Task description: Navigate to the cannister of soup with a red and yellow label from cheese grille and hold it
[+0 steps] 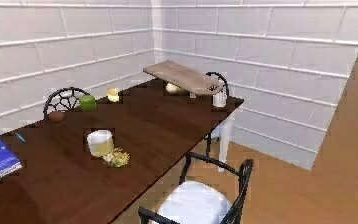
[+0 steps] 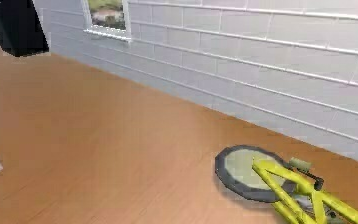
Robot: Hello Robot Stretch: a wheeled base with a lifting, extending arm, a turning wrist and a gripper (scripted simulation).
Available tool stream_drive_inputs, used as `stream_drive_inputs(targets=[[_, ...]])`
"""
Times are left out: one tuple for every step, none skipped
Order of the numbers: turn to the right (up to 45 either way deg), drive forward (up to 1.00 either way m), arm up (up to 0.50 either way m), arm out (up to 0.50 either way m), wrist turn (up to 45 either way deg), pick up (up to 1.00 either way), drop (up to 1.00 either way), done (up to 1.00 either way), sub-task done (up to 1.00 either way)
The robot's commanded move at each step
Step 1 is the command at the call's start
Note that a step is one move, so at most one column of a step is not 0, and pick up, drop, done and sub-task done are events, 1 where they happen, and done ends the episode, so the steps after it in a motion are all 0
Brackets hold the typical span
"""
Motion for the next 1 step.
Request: stream_drive_inputs(targets=[[-45.0, 0.0, 0.0, 0.0, 0.0, 0.0, 0.0, 0.0, 0.0]])
